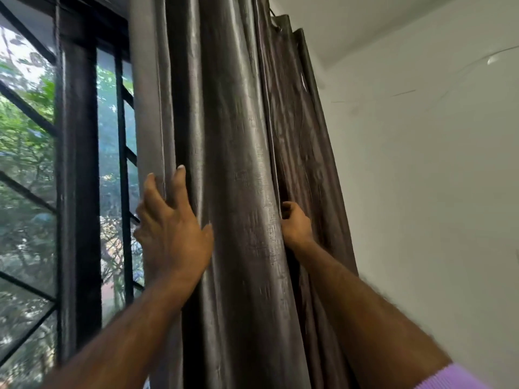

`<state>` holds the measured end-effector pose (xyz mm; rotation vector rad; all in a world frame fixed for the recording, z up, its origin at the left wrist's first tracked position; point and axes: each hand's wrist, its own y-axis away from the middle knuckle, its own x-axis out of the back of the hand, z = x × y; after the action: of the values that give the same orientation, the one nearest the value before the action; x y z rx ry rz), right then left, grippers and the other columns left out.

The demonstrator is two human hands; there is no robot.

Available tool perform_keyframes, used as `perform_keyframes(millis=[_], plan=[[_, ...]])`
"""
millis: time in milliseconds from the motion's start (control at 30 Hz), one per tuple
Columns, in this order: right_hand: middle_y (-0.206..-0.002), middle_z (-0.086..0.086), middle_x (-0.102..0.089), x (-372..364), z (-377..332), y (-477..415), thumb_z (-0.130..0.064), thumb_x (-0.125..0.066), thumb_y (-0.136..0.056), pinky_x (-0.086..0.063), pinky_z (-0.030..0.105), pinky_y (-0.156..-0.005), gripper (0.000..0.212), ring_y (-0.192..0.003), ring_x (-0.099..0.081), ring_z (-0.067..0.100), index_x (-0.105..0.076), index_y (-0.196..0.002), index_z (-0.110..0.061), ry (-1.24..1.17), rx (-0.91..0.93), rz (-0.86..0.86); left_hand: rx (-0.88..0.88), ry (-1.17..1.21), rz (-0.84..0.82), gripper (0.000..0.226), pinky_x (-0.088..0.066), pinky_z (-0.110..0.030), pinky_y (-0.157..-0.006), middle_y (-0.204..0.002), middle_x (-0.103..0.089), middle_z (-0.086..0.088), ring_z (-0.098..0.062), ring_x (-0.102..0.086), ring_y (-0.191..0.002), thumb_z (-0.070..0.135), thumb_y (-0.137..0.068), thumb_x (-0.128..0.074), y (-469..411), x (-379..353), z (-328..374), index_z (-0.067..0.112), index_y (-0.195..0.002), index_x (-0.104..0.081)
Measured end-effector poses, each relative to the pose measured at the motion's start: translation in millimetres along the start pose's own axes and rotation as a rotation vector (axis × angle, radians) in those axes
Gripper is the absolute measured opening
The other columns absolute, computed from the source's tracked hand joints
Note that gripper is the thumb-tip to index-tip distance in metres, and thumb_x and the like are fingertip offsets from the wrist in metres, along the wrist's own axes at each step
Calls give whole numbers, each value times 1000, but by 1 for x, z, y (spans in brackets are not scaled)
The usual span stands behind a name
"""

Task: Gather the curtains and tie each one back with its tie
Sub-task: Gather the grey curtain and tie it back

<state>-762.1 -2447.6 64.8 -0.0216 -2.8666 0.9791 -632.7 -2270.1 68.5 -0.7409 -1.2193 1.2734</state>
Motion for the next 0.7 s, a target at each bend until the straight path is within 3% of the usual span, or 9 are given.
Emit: perform_keyframes(millis=[100, 167, 233, 300, 367, 433, 533, 633, 700], plan=[[-108, 3, -72, -4, -5, -10, -11, -68, -90, -55, 27, -81, 25, -95, -67, 17, -67, -115, -9, 9, 59, 2, -5, 62, 14, 105, -51, -40, -65, -157, -6, -12, -44, -42, -124, 1, -73, -73, -3, 1, -6, 34, -153, -14], [-98, 1, -72, -2, -13, -8, -14, -67, -89, -55, 26, -72, 13, -87, -67, 16, -66, -103, -12, -56, 95, -2, 17, 112, 0, 102, -35, -25, -47, -154, -12, -8, -39, -50, -115, -4, -76, -68, -5, 3, -12, 35, -153, -15], [-97, -1, -69, -4, -26, 0, -19, -67, -90, -58, 32, -75, 12, -87, -65, 17, -61, -100, -14, -149, 146, -22, 37, 135, -2, 99, -25, -22, -43, -150, -20, -7, -34, -56, -100, -1, -79, -69, -7, 10, -18, 36, -153, -14], [-93, -3, -68, -7, -41, 12, -20, -65, -93, -57, 34, -76, 5, -84, -64, 16, -61, -92, -18, -214, 237, -6, 36, 151, 0, 94, -27, -22, -44, -146, -27, -9, -28, -54, -87, 12, -84, -72, -6, 23, -22, 36, -153, -14], [-85, -2, -69, -15, -61, 31, -20, -60, -96, -55, 36, -74, 10, -77, -61, 9, -62, -87, -15, -255, 323, 15, 51, 175, -25, 92, -43, -31, -56, -144, -32, -10, -33, -57, -92, 23, -83, -74, -5, 40, -23, 35, -154, -15], [-84, 1, -72, -31, -90, 57, -19, -58, -96, -56, 37, -76, 11, -76, -62, 4, -66, -91, -12, -320, 391, -2, 90, 187, -44, 92, -49, -43, -67, -142, -35, -10, -40, -59, -101, 20, -82, -73, -6, 61, -23, 34, -153, -18], [-92, -1, -74, -64, -150, 101, -23, -59, -91, -57, 42, -83, 16, -86, -67, 11, -68, -104, -19, -412, 439, -40, 123, 209, -3, 85, -52, -51, -76, -136, -39, -12, -43, -59, -102, 5, -79, -62, -8, 95, -29, 32, -151, -24], [-87, 3, -70, -81, -221, 147, -21, -53, -95, -54, 37, -72, 11, -74, -60, 11, -64, -92, -21, -464, 471, -96, 178, 236, 81, 72, -48, -49, -81, -129, -44, -13, -43, -57, -104, 1, -81, -54, -9, 136, -36, 29, -145, -37], [-80, 7, -65, -81, -249, 169, -20, -48, -97, -49, 41, -68, 17, -70, -56, 17, -55, -81, -20, -457, 517, -113, 192, 245, 153, 59, -47, -49, -82, -127, -45, -14, -43, -57, -106, 5, -86, -51, -11, 156, -39, 27, -140, -44]])
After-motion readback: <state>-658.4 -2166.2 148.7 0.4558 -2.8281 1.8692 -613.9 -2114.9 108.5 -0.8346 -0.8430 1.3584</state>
